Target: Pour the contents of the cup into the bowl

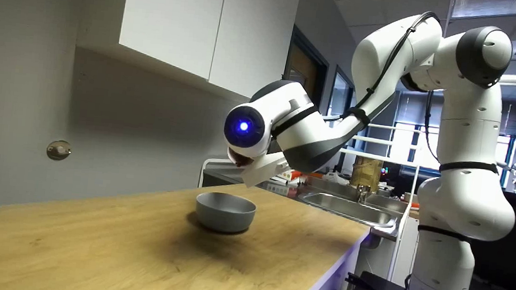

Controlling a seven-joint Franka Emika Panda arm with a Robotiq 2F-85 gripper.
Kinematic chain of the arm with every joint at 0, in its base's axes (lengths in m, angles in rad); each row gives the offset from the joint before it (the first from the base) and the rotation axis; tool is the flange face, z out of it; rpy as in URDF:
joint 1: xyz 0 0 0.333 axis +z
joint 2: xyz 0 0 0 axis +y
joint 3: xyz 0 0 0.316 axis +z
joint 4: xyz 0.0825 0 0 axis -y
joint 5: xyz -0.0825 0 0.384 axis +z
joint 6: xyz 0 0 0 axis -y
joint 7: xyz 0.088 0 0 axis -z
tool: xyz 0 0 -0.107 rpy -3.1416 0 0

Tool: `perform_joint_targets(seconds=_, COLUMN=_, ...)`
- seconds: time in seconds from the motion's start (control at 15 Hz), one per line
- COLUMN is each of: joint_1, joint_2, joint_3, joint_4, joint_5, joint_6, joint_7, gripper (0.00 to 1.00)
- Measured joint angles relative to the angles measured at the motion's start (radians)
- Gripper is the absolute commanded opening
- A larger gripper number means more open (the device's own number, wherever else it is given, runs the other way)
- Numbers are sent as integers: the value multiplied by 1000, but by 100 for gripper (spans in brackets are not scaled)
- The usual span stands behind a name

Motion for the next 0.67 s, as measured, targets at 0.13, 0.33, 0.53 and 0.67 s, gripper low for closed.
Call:
perform_joint_targets(seconds=0.13, joint_1=12, joint_2=20, joint_3=-1, joint_4=2, joint_5=-38, joint_6=-51, joint_7=43, gripper=1)
perform_joint_targets(seconds=0.33, joint_1=25, joint_2=46, joint_3=-1, joint_4=6, joint_5=-71, joint_6=-115, joint_7=89, gripper=1)
perform_joint_targets(seconds=0.53, joint_1=37, joint_2=69, joint_3=-1, joint_4=18, joint_5=-97, joint_6=-172, joint_7=124, gripper=1)
perform_joint_targets(seconds=0.67, joint_1=45, joint_2=83, joint_3=-1, joint_4=26, joint_5=-114, joint_6=-205, joint_7=143, gripper=1)
